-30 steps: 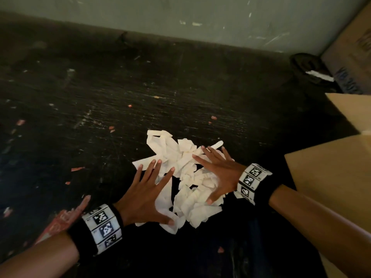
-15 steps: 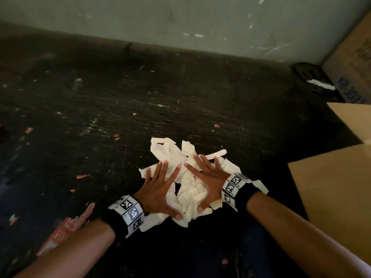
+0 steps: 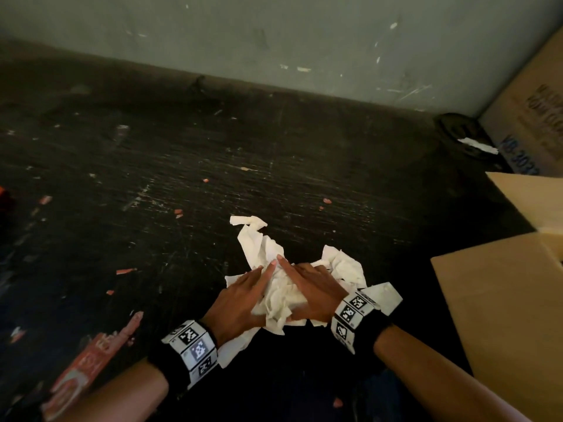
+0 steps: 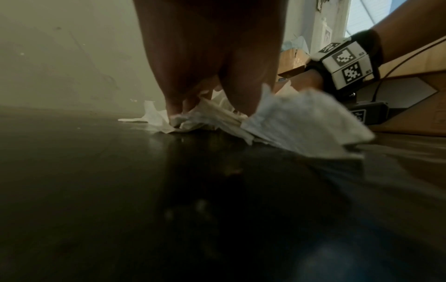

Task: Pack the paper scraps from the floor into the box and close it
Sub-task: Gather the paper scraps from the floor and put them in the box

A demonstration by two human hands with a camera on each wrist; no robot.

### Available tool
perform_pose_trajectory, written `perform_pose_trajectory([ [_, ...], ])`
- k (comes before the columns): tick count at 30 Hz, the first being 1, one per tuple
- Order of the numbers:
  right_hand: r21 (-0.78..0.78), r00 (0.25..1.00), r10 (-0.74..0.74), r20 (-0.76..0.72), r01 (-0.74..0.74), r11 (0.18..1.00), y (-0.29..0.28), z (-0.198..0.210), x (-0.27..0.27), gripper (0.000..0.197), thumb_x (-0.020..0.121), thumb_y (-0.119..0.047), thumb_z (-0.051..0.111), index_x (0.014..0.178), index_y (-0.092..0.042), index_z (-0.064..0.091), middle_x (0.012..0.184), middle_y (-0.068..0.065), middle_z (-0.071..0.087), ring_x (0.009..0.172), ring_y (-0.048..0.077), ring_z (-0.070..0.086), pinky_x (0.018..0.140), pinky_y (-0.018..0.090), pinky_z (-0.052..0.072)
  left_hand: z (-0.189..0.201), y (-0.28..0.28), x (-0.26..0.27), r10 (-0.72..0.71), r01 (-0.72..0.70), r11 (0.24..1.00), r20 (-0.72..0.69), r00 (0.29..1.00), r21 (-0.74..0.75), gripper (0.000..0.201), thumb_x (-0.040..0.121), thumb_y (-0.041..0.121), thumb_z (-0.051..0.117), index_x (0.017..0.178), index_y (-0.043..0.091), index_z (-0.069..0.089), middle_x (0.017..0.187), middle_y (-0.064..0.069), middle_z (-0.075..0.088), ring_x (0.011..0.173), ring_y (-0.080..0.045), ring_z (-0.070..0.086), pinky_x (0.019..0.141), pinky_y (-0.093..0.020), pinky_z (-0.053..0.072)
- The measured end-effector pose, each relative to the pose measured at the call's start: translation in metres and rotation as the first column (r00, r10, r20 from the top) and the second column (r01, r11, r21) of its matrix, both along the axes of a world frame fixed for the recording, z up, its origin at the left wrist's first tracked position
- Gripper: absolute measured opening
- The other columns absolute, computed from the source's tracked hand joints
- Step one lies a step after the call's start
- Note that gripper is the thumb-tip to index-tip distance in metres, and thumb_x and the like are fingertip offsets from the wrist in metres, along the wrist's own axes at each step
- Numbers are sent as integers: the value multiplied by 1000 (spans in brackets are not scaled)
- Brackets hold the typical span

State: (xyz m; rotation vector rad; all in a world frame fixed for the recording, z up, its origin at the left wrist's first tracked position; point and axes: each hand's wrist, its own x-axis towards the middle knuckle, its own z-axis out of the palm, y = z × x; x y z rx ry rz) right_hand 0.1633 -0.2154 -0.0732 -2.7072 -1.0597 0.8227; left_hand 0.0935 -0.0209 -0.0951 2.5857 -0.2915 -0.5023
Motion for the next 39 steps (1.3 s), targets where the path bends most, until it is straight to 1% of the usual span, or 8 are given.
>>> perform_pose_trajectory([
  [10,265,949,-294,-117,315,912,20,-17,-40,112,88,-35,61,130,-44,-42,140,15,47,124,26,50,108,48,37,-3,-13,-15,64,-56,996,130,989,-66,109,88,38,61,125,55,-40,142,7,-48,101,-28,62,85,-43,53],
  [16,418,925,-362,-120,377,827,26,-14,-67,102,92,-35,54,134,-41,-38,151,13,33,134,19,42,112,32,34,-4,-15,-22,68,-46,988,146,987,-145,104,90,34,58,131,54,-35,146,9,-43,116,-26,56,94,-40,50],
  [19,470,937,-345,-54,328,820,21,1,-79,109,90,-17,60,132,-42,-38,160,3,-13,144,9,15,109,19,26,3,-17,-30,53,-21,985,180,982,-174,103,91,21,56,133,54,-32,147,12,-41,107,-26,61,85,-39,54],
  [22,495,948,-319,26,265,827,7,25,-91,117,86,-3,61,129,-43,-39,150,-6,-38,144,14,19,98,21,42,20,-27,-37,20,25,981,231,973,-191,112,88,10,61,130,59,-31,146,19,-40,109,-24,60,79,-37,55],
  [25,526,944,-323,63,243,815,-15,64,-103,115,83,-1,63,135,-34,-33,152,0,-35,143,19,23,96,24,47,58,-44,-42,-16,82,970,277,961,-229,107,87,6,62,137,56,-19,147,22,-37,118,-15,55,83,-34,55],
  [28,581,925,-366,100,244,776,-47,104,-108,118,82,-12,69,135,-34,-34,153,-1,-32,138,3,0,104,14,23,104,-71,-42,-78,173,958,374,924,-229,98,89,15,63,141,52,-12,149,21,-33,132,-4,39,101,-26,43],
  [34,698,838,-483,254,186,691,-158,175,-104,124,78,-20,78,135,-38,-31,154,-4,-23,140,3,-13,108,12,12,198,-183,-29,-147,305,931,560,816,-199,85,90,27,62,148,40,1,155,14,-17,141,-14,25,109,-24,24],
  [39,713,740,-587,328,213,668,-283,218,-101,118,77,-19,76,146,-24,-19,161,9,5,149,21,5,118,34,21,241,-312,-7,-231,418,893,630,741,-164,85,87,26,66,150,32,10,160,-5,2,141,-28,27,108,-49,35],
])
